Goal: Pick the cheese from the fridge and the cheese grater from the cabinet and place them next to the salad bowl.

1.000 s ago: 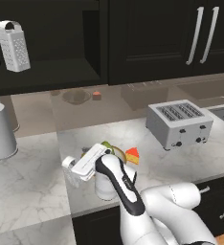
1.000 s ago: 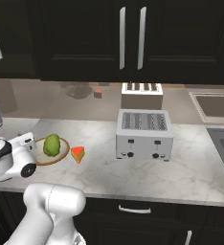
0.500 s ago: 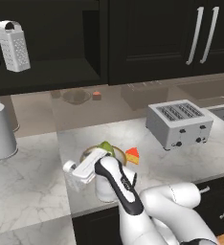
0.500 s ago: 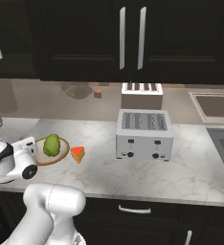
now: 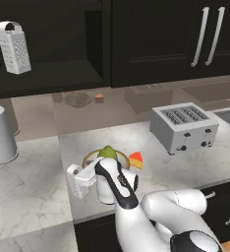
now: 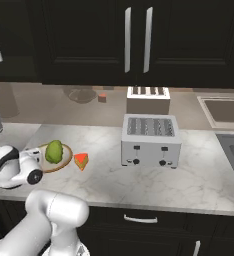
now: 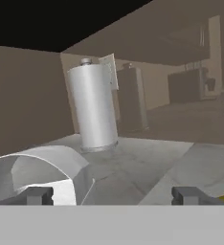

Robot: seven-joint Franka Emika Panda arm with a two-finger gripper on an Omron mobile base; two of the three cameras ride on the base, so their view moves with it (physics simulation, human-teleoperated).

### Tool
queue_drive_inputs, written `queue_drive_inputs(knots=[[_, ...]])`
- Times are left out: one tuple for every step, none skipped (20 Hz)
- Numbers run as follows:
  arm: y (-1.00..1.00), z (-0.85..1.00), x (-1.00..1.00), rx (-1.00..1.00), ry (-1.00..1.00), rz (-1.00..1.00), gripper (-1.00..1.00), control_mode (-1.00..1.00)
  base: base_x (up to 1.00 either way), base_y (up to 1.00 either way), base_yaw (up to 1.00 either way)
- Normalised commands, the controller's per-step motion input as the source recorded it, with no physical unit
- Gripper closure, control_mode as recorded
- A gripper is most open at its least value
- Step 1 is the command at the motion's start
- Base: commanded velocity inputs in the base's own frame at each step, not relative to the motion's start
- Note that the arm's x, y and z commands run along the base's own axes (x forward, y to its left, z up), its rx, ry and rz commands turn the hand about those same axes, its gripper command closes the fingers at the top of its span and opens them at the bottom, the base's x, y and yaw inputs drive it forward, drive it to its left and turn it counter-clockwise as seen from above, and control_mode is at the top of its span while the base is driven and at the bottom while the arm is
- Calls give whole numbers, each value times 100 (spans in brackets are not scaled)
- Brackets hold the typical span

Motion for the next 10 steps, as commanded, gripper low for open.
queue_drive_inputs(knots=[[0, -36, 28, 0, 1, 0, -100, -100, 0, 0, 0], [0, -33, 31, 0, 1, 0, -100, -100, 0, 0, 0], [0, -31, 27, 0, 1, 0, -100, -100, 0, 0, 0], [0, -31, 21, 0, 1, 0, -100, -100, 0, 0, 0], [0, -33, 11, 0, 2, 0, -100, -100, 0, 0, 0], [0, -39, 3, 0, 5, 0, -100, -100, 0, 0, 0], [0, -39, 0, 0, 5, 0, -100, -100, 0, 0, 0], [0, -43, 0, 0, 6, 0, -100, -100, 0, 0, 0], [0, -49, 0, 0, 6, 1, -100, -100, 0, 0, 0], [0, -52, -11, 0, 5, 3, -100, -100, 0, 0, 0]])
